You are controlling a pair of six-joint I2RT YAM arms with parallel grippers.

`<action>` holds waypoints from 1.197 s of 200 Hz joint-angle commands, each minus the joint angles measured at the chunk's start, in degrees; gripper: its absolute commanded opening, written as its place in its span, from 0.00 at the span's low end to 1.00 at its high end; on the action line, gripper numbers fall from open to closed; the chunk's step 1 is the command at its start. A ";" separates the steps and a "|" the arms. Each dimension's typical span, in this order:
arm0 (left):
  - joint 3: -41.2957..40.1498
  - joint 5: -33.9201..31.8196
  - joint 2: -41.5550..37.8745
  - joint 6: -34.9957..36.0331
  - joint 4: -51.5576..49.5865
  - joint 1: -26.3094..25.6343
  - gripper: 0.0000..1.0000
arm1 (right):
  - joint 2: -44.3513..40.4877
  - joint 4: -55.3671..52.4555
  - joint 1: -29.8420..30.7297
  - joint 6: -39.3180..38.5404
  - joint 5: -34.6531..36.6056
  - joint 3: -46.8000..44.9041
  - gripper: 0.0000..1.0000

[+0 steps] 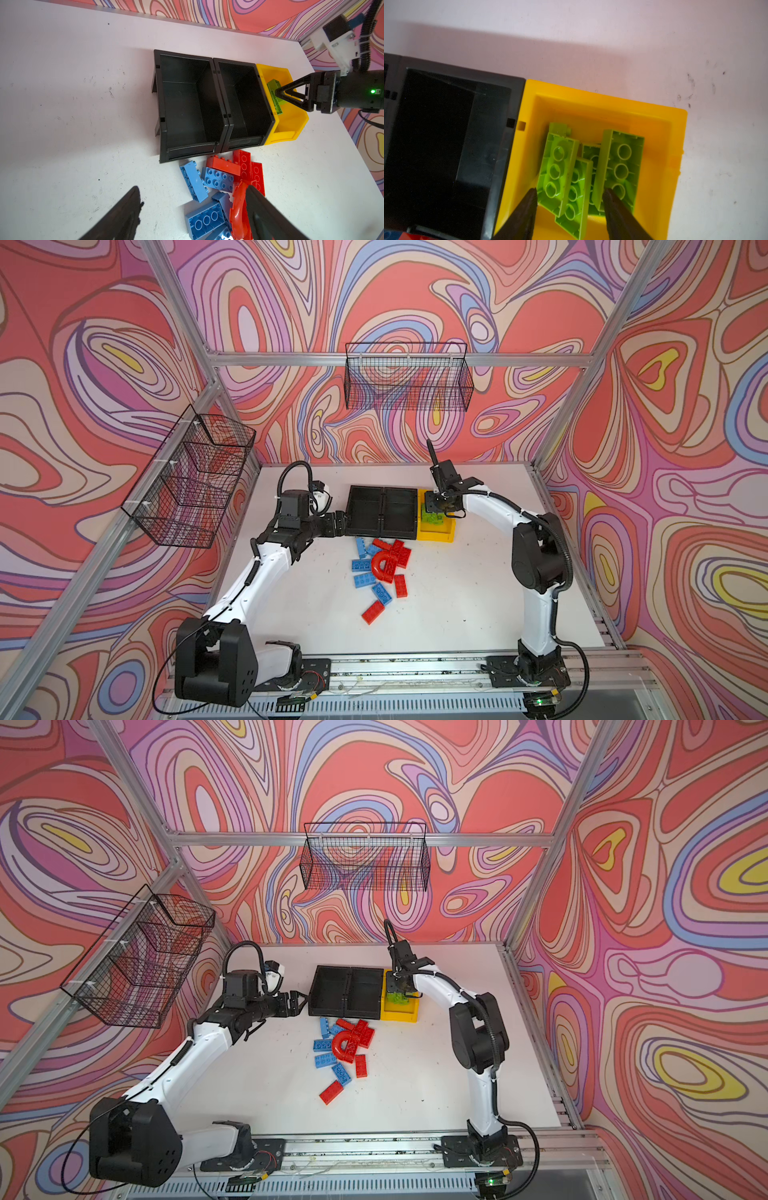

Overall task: Sort the legos into containers by color
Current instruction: Place the lego in the container, then move the lego to the center of the table.

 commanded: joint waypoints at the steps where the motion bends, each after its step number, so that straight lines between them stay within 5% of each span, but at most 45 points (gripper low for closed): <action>1: -0.28 2.81 -1.40 0.60 -0.91 -0.02 0.79 | -5.46 0.35 0.04 -0.50 0.24 -1.92 0.55; 43: -5.68 0.31 -9.52 -0.14 -3.86 -3.82 0.78 | -17.93 9.40 0.02 -0.78 -3.88 -14.18 0.55; 88: -10.19 -12.80 -14.05 -4.86 -12.34 -14.31 0.78 | -25.20 17.99 0.04 1.08 -6.65 -26.56 0.55; 116: -13.26 -12.47 -15.04 -7.75 -12.20 -20.14 0.76 | -26.45 19.25 0.04 0.15 -7.89 -29.19 0.55; 172: -16.65 -16.46 -12.14 -14.17 -10.52 -27.43 0.76 | -30.02 22.16 0.03 -1.29 -8.88 -33.98 0.55; 239: -11.46 -15.73 -0.12 -5.18 -11.78 -30.32 0.74 | -37.19 24.60 -4.20 0.03 -9.86 -38.82 0.55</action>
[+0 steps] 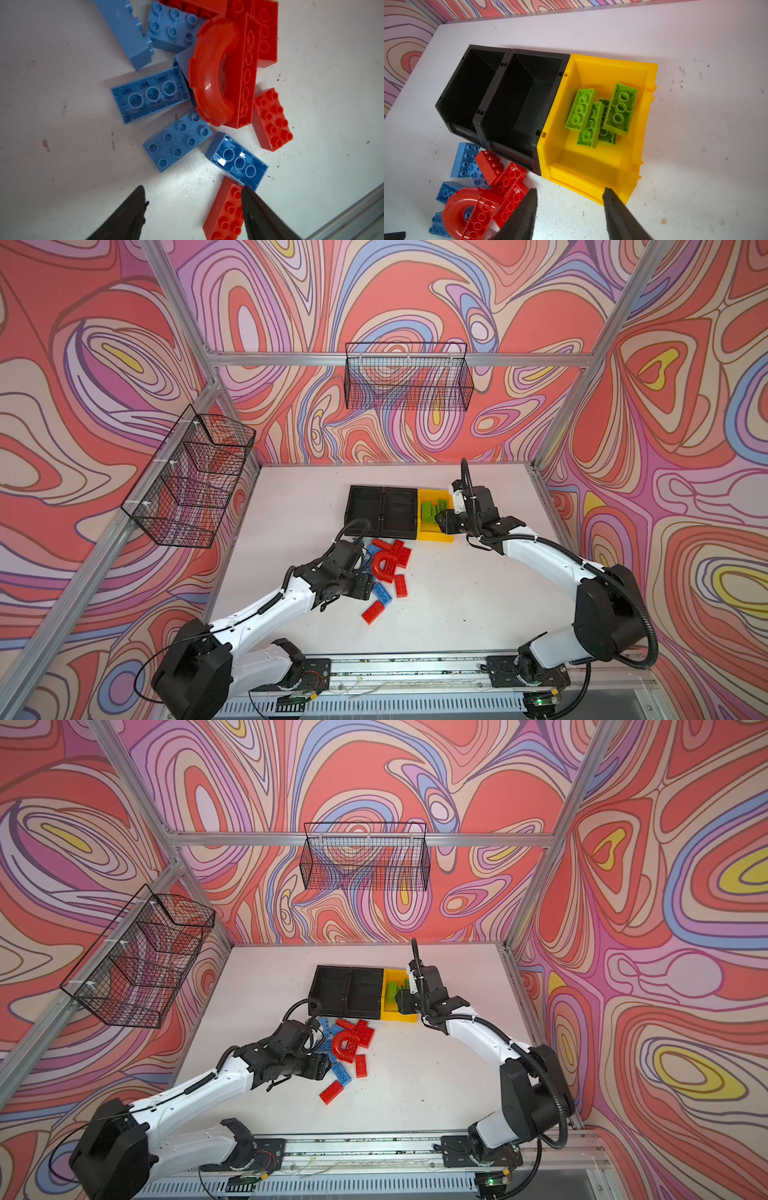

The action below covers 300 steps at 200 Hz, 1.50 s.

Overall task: Sort the legos into containers by color
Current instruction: Move the lego to the center of the table.

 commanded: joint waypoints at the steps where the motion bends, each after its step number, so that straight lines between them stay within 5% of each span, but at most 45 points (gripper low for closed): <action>1: 4.62 0.62 4.28 6.13 -1.68 -0.73 0.74 | -5.28 2.68 -3.60 0.92 -1.88 -1.96 0.55; 25: 11.38 5.58 9.13 15.63 -6.78 -0.64 0.73 | -7.91 2.74 -6.29 1.85 -3.40 -3.42 0.55; 64: 19.83 2.66 13.79 28.24 -17.59 -0.82 0.71 | -8.51 3.21 -6.87 1.94 -3.54 -4.61 0.55; 109: 15.18 -5.15 9.71 37.85 -18.14 -0.82 0.74 | -7.65 4.16 -7.17 2.11 -4.08 -4.78 0.56; 128: 12.40 -1.57 9.01 41.26 -17.33 -0.82 0.74 | -6.96 4.82 -7.19 2.29 -4.66 -4.57 0.55; 170: 11.80 -1.67 13.19 46.28 -13.05 -0.81 0.71 | -6.83 5.74 -7.27 2.81 -6.40 -4.08 0.55; 300: 12.23 -5.36 19.50 45.90 -5.63 -0.73 0.60 | -7.01 6.11 -7.36 4.00 -7.33 -4.86 0.55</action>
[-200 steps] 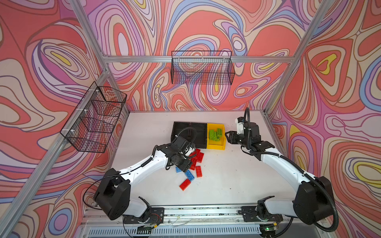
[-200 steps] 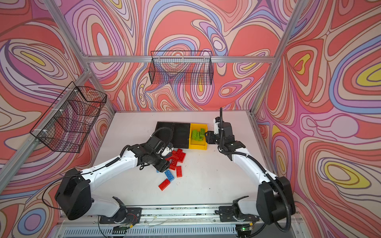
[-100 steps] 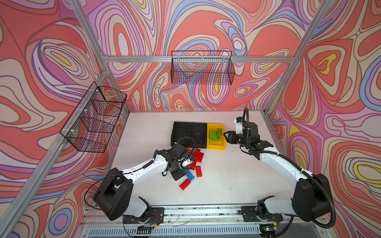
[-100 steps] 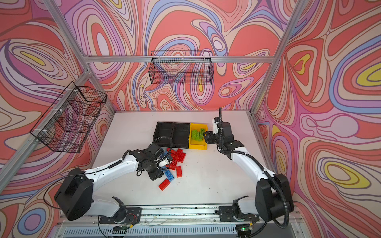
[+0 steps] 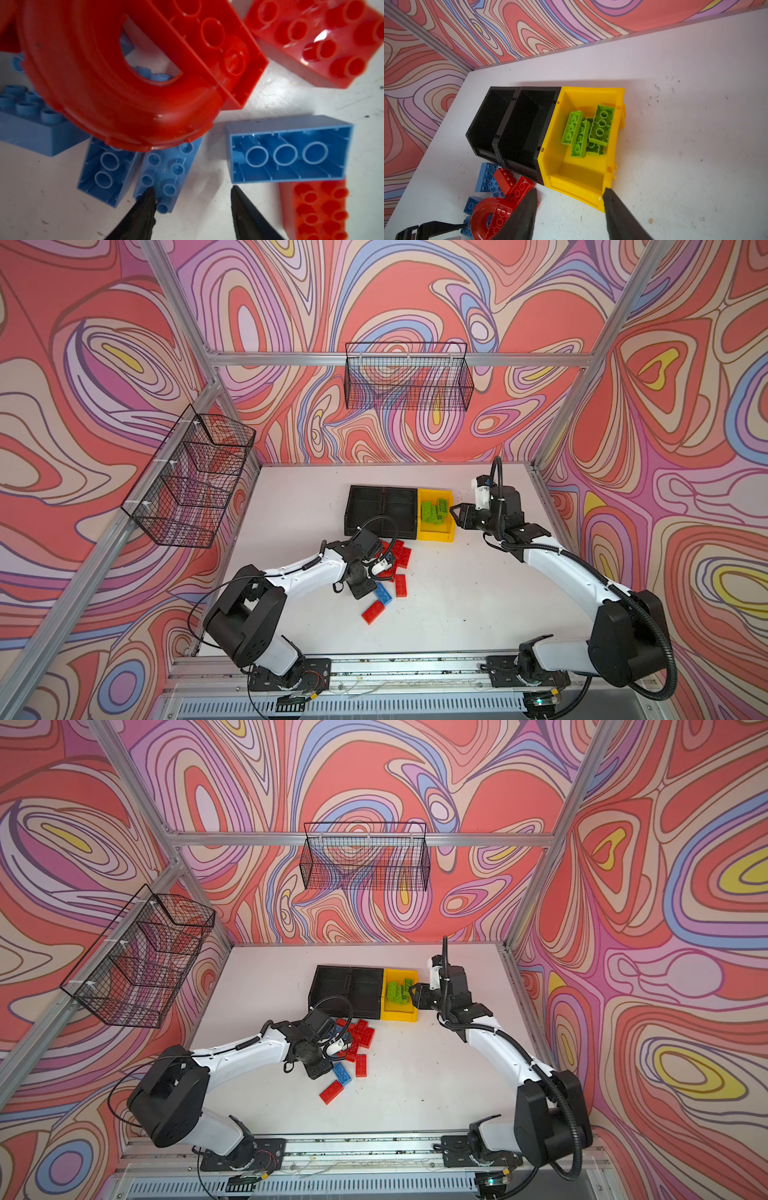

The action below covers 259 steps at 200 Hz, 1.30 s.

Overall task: Sort the legos into containers by color
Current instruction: Move the lego to the center of the table, then pick up the lego from the center of the table.

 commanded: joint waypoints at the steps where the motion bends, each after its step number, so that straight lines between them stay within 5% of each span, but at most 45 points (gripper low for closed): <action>1: 0.67 -1.18 0.61 1.32 0.87 -0.25 0.60 | -0.26 0.93 -0.22 0.64 -0.51 -0.69 0.55; 101: 3.76 -0.96 -1.38 4.24 -0.91 -0.12 0.64 | -0.54 1.28 -0.28 1.08 -0.34 -1.75 0.55; 259: 4.91 -0.46 6.70 3.18 0.15 0.45 0.62 | -1.58 0.78 -0.38 1.27 0.46 -2.62 0.55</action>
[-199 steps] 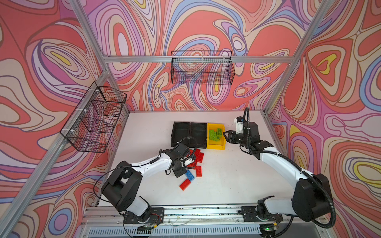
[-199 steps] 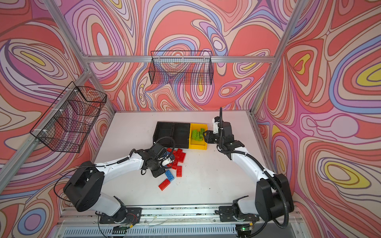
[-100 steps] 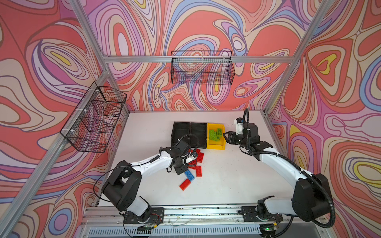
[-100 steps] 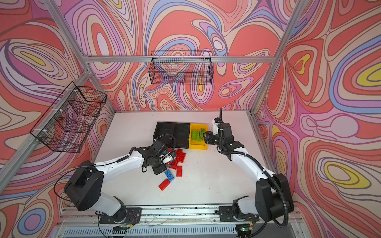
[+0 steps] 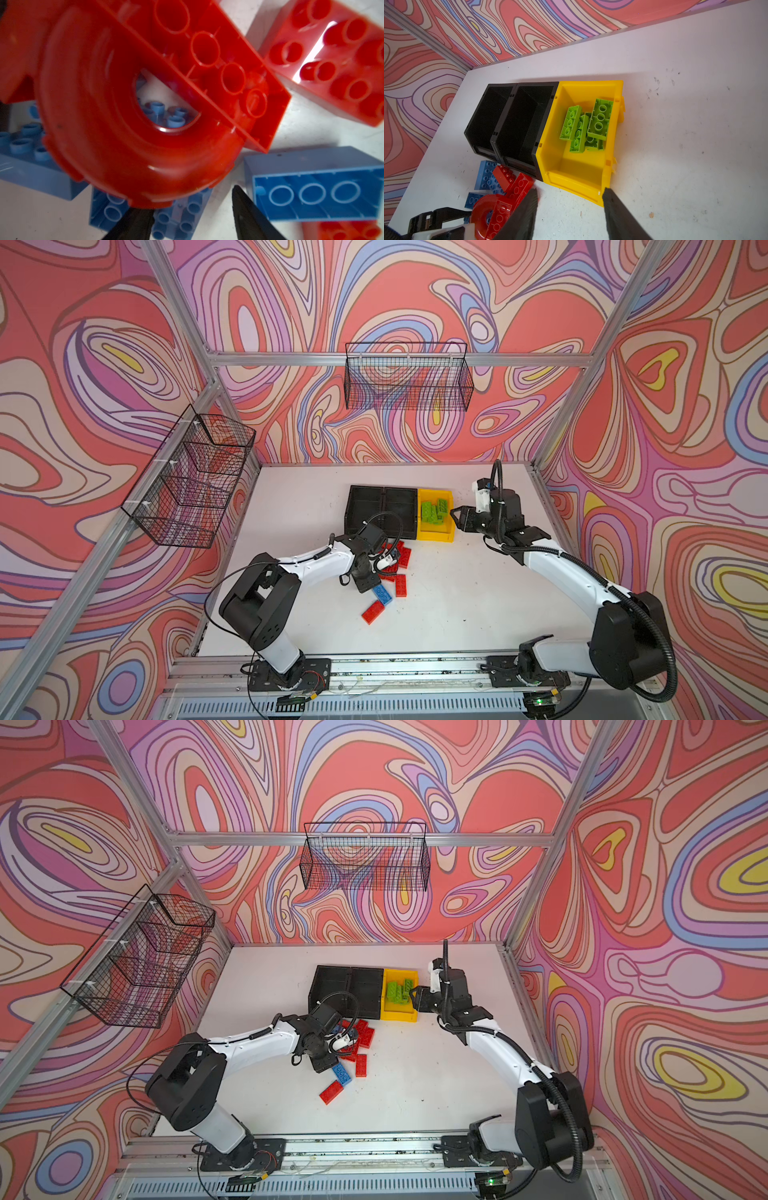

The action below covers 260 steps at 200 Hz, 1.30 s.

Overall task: Sort the legos into containers by color
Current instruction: Pick up the lego from the center of the table.

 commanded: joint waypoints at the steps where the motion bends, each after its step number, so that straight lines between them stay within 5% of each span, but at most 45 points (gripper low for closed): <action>1: 0.25 -0.31 0.64 -0.12 -0.43 0.30 0.62 | -0.90 0.07 -0.34 0.49 0.43 -0.72 0.55; 26: -0.88 -0.26 -0.32 -1.47 -0.57 0.30 0.59 | -0.46 0.15 -0.31 0.57 0.21 -0.55 0.55; 90: -4.67 -1.08 -3.32 -3.79 1.19 0.32 0.30 | 0.24 -0.27 -0.34 0.67 0.17 0.41 0.55; 181: -6.10 -5.74 -14.04 -10.71 -2.04 2.20 0.31 | 2.21 -0.92 -0.38 0.74 -1.22 2.60 0.55; 226: 2.68 -1.69 -17.96 -14.41 -2.71 10.21 0.31 | 1.48 -0.57 -0.37 1.49 -1.50 1.83 0.55; 260: 16.42 -1.45 -9.33 -17.03 -3.06 11.80 0.34 | 1.04 -0.06 -0.31 2.62 -1.63 1.65 0.54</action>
